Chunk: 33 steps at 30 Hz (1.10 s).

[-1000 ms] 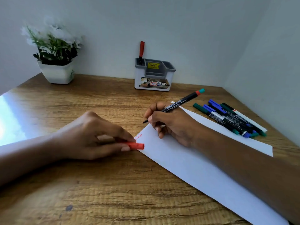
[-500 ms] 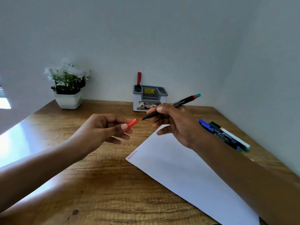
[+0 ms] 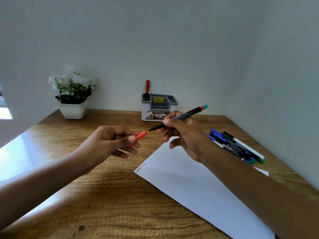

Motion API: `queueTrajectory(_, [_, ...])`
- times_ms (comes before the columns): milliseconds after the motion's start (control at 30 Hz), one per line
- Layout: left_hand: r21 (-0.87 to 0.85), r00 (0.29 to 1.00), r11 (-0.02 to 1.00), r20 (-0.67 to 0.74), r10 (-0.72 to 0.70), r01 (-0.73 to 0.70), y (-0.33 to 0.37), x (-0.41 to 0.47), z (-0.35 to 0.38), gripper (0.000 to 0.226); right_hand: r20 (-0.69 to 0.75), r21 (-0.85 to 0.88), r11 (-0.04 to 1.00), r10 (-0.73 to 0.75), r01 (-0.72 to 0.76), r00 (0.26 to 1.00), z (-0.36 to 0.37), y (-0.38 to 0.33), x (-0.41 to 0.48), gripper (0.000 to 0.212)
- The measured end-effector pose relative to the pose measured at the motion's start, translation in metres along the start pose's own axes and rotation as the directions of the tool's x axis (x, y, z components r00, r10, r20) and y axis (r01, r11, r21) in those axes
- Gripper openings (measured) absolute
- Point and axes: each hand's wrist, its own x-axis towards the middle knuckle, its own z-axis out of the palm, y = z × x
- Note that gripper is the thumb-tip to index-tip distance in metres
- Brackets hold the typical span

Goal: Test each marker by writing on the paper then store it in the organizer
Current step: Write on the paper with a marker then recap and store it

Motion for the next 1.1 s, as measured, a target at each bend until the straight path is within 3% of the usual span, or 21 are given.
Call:
queueTrajectory(133, [0.000, 1.000, 1.000, 0.011, -0.007, 0.007, 0.001, -0.001, 0.002, 0.069, 0.061, -0.021, 0.999, 0.025, -0.024, 0.998, 0.007, 0.004, -0.003, 0.004])
queueTrajectory(367, [-0.047, 0.998, 0.998, 0.046, -0.034, 0.036, 0.000, -0.002, 0.007, 0.067, 0.088, -0.183, 0.983, 0.032, -0.015, 0.996, 0.014, 0.008, -0.008, 0.015])
queueTrajectory(433, [-0.056, 0.999, 0.997, 0.024, -0.043, 0.044, -0.001, -0.002, 0.008, 0.055, 0.089, -0.142, 0.989, 0.054, -0.041, 0.995, 0.016, 0.010, -0.008, 0.018])
queueTrajectory(533, [-0.043, 0.996, 0.999, -0.083, -0.031, 0.028, -0.006, -0.002, 0.014, 0.018, 0.082, -0.115, 0.989, 0.108, -0.098, 0.991, 0.019, 0.012, -0.008, 0.021])
queueTrajectory(733, [0.014, 0.983, 0.998, -0.173, 0.064, -0.062, -0.006, -0.005, 0.022, 0.021, 0.074, -0.107, 0.986, 0.136, -0.127, 0.988, 0.021, 0.011, -0.008, 0.017])
queueTrajectory(900, [0.016, 0.985, 0.996, -0.146, 0.092, -0.091, 0.008, 0.010, 0.023, 0.028, -0.085, -0.062, 0.998, -0.007, 0.002, 0.996, 0.016, 0.009, -0.004, 0.010])
queueTrajectory(1000, [-0.016, 0.963, 0.994, -0.252, 0.099, -0.107, 0.008, 0.033, 0.024, 0.036, -0.256, -0.062, 0.996, -0.080, 0.066, 0.963, -0.001, 0.006, 0.007, 0.009])
queueTrajectory(1100, [0.056, 0.927, 0.995, -0.362, 0.102, -0.088, -0.004, 0.073, 0.022, 0.056, -0.294, -0.028, 0.996, -0.085, 0.080, 0.952, -0.022, 0.001, 0.021, 0.009])
